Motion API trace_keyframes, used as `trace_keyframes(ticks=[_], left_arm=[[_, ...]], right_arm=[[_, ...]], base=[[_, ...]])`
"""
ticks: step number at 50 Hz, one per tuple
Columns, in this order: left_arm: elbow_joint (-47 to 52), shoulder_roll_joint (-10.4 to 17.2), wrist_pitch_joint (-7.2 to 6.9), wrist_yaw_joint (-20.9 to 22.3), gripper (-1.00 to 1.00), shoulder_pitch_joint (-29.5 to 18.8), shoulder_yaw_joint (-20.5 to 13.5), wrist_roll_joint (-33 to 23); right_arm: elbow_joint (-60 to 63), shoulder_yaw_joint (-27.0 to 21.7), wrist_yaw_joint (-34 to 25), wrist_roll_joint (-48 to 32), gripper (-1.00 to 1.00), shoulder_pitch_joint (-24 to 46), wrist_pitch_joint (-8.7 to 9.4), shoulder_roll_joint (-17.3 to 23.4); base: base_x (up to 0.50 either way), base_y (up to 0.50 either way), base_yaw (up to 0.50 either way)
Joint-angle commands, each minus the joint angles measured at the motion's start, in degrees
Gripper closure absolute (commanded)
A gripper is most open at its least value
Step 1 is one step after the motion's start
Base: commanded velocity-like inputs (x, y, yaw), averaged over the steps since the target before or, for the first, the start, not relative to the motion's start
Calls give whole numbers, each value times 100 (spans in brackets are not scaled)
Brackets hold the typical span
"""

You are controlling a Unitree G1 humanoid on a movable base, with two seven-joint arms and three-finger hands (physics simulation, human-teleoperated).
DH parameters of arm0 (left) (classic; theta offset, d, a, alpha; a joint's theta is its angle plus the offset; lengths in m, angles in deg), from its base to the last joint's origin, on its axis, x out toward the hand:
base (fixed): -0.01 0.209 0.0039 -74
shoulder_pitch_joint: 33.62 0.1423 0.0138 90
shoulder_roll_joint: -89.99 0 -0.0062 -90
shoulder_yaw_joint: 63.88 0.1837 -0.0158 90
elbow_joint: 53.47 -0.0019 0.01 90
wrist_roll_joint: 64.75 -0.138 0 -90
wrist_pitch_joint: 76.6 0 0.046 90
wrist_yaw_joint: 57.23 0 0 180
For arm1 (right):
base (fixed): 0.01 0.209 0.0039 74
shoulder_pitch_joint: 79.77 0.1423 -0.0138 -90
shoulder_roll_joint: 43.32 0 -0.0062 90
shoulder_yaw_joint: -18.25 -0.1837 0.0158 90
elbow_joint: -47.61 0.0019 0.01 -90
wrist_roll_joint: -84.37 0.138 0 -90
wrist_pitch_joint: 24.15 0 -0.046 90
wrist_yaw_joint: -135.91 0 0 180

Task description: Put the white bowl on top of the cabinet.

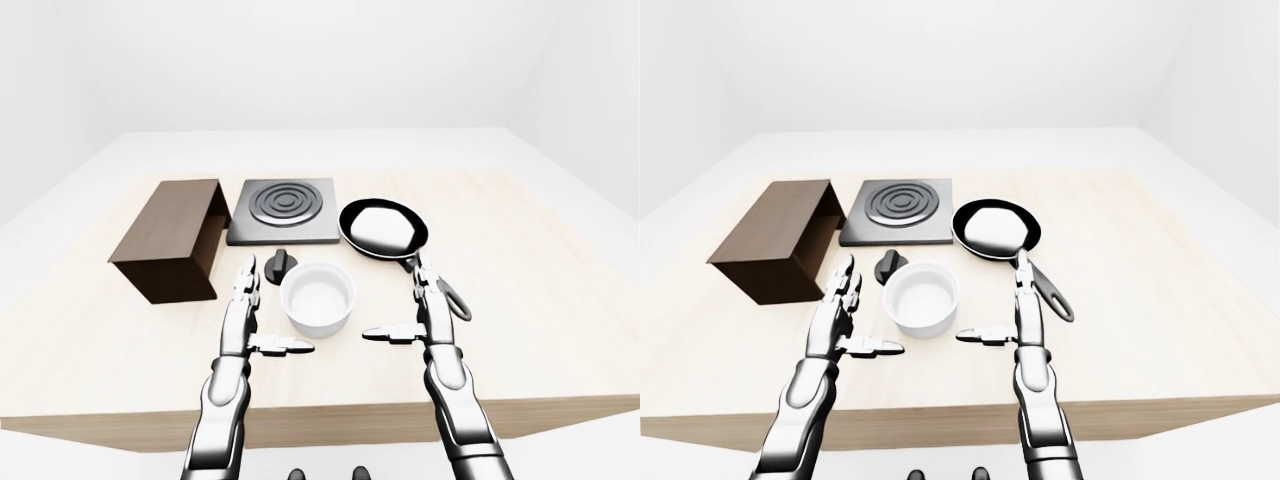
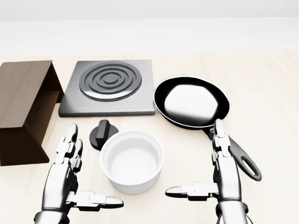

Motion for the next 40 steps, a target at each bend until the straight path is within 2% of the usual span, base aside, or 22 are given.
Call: trace_keyframes(ticks=[1,9,16,17,18,20,22,24,26,27,40], left_arm=[[80,-3,32,-51,-100,74,56,-140],[120,-1,74,-108,-100,103,56,-231],[269,29,-94,-279,-100,74,0,-486],[329,29,-210,-364,-100,74,-8,-596],[272,36,-86,-609,-100,23,-30,-839],[339,29,-322,-959,-100,6,126,-1504],[365,3,-459,-987,-100,5,249,-1747],[306,-24,-571,-1016,-100,-60,372,-1963],[209,-40,-591,-1064,-100,-141,461,-2142],[291,-314,-591,-1109,-100,-314,928,-2567],[479,-304,-591,-1184,-100,-249,1175,-2741]], right_arm=[[29,-10,-5,32,-100,-26,0,-10],[84,-2,-5,43,-100,-76,0,-8],[178,6,-39,32,-100,-128,0,-2],[188,-1,-41,40,-100,-121,0,-3],[182,-16,-50,59,-100,-108,0,2],[207,-54,-44,81,-100,-88,0,12],[246,-79,-75,122,-100,-81,0,22],[230,-107,-79,140,-100,-55,0,34],[258,-134,-89,164,-100,-49,0,44],[608,-405,-375,633,-100,7,365,160],[755,-520,-464,744,-100,13,482,176]], base=[[0,0,0],[0,0,0],[0,0,0],[0,0,0],[0,0,0],[0,0,0],[0,0,0],[0,0,0],[0,0,0],[0,0,0],[0,0,0]])
